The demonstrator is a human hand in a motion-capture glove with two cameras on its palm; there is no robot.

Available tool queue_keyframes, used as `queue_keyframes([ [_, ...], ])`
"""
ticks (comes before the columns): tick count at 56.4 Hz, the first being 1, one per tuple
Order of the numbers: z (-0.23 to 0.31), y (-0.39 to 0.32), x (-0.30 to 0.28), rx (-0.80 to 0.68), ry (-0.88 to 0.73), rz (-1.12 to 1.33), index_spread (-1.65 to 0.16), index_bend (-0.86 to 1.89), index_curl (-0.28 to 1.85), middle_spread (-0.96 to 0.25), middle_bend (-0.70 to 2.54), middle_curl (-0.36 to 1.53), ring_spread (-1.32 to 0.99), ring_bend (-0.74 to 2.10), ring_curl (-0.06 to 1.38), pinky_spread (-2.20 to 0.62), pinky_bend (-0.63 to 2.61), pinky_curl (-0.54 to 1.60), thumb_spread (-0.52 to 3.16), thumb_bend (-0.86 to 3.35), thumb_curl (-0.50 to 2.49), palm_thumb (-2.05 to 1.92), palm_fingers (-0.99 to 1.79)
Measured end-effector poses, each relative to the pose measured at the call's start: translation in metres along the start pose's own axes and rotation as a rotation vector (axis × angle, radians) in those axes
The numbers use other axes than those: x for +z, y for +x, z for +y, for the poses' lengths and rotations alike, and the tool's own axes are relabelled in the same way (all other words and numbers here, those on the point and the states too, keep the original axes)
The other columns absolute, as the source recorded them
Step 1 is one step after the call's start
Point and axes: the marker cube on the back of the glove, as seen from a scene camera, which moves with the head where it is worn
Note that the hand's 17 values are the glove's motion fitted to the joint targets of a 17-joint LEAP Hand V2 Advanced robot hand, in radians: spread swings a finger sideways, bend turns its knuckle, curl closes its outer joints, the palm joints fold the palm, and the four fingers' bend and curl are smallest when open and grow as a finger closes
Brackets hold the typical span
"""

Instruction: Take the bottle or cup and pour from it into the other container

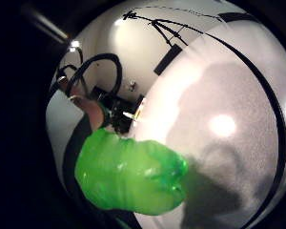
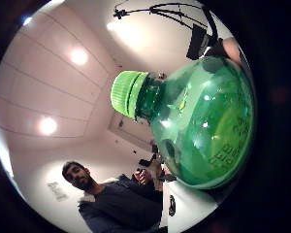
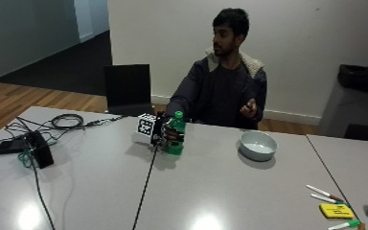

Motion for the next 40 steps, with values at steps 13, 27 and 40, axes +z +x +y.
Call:
queue_keyframes([
  [13,0.001,-0.012,0.010,0.067,0.101,-0.003,-0.30,0.11,0.23,-0.25,0.41,0.40,-0.14,0.63,0.38,-0.05,0.58,0.32,0.66,-0.03,0.42,0.74,1.18],
  [27,-0.005,-0.038,0.008,0.084,0.189,-0.015,-0.29,0.11,0.25,-0.24,0.41,0.41,-0.16,0.65,0.38,-0.05,0.56,0.32,0.66,-0.03,0.42,0.79,1.20],
  [40,0.002,-0.093,-0.003,-0.026,0.014,-0.009,-0.29,0.11,0.26,-0.24,0.41,0.42,-0.17,0.65,0.38,-0.06,0.56,0.33,0.66,-0.04,0.42,0.80,1.20],
])
